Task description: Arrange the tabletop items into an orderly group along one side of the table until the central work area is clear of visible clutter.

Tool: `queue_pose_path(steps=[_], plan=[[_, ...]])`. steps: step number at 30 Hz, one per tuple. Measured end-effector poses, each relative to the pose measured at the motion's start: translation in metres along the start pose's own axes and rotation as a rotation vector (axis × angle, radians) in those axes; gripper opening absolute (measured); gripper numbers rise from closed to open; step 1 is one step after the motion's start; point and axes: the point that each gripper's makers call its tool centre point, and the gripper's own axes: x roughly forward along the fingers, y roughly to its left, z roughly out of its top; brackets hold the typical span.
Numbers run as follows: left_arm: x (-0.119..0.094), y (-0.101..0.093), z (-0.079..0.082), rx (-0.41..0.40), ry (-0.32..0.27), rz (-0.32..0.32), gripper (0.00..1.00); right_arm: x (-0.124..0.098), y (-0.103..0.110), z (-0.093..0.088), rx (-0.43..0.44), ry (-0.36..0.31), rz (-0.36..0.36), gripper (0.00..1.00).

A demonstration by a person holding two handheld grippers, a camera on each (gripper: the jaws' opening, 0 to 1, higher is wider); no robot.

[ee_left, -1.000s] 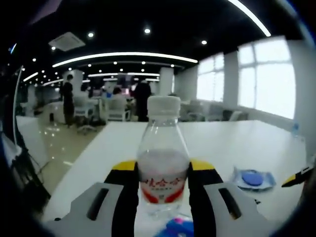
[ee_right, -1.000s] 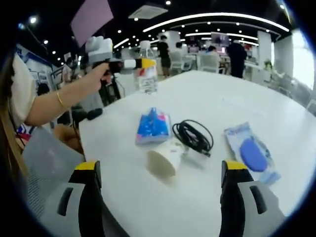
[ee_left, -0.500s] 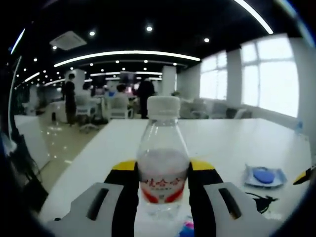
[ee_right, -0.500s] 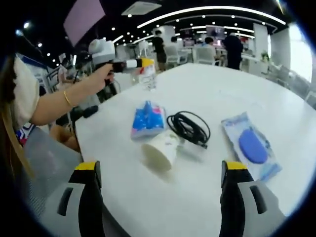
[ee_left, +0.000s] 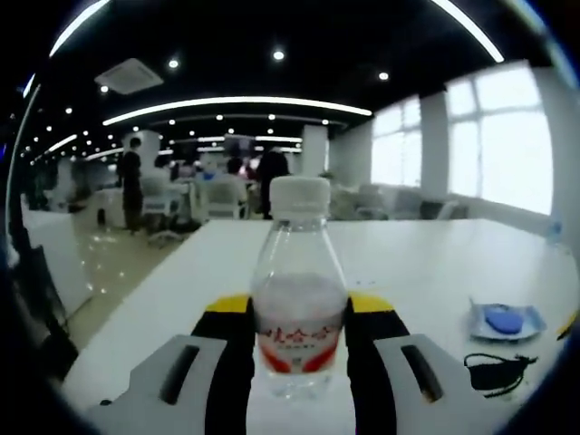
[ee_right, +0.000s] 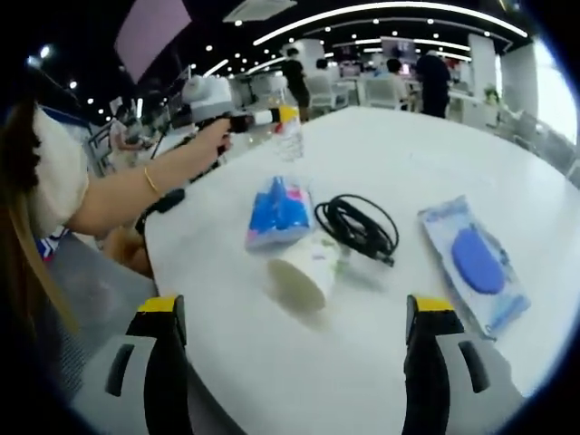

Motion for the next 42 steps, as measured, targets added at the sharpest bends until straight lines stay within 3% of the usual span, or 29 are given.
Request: queue_pose_path(steps=[7, 17, 20, 30, 33, 42], plan=[[0.014, 0.000, -0.009, 0.015, -0.002, 0.004, 0.35, 0.001, -0.002, -0.008, 0.011, 0.032, -0.003, 0.99], [0.026, 0.000, -0.032, -0.033, 0.015, 0.000, 0.35, 0.001, -0.006, -0.013, 0.023, 0.049, -0.012, 0.99], [0.028, -0.002, -0.033, -0.045, -0.005, -0.009, 0.35, 0.002, -0.008, -0.017, 0.035, 0.064, -0.011, 0.95], [0.026, -0.006, -0.036, -0.019, -0.018, 0.002, 0.36, 0.003, -0.006, -0.021, 0.045, 0.081, -0.005, 0.95], [0.024, -0.010, -0.036, 0.036, -0.015, 0.015, 0.36, 0.003, -0.006, -0.022, 0.045, 0.089, -0.007, 0.94], [0.024, -0.008, -0.037, 0.008, -0.018, 0.039, 0.36, 0.003, -0.005, -0.020, 0.101, 0.071, 0.011, 0.91]])
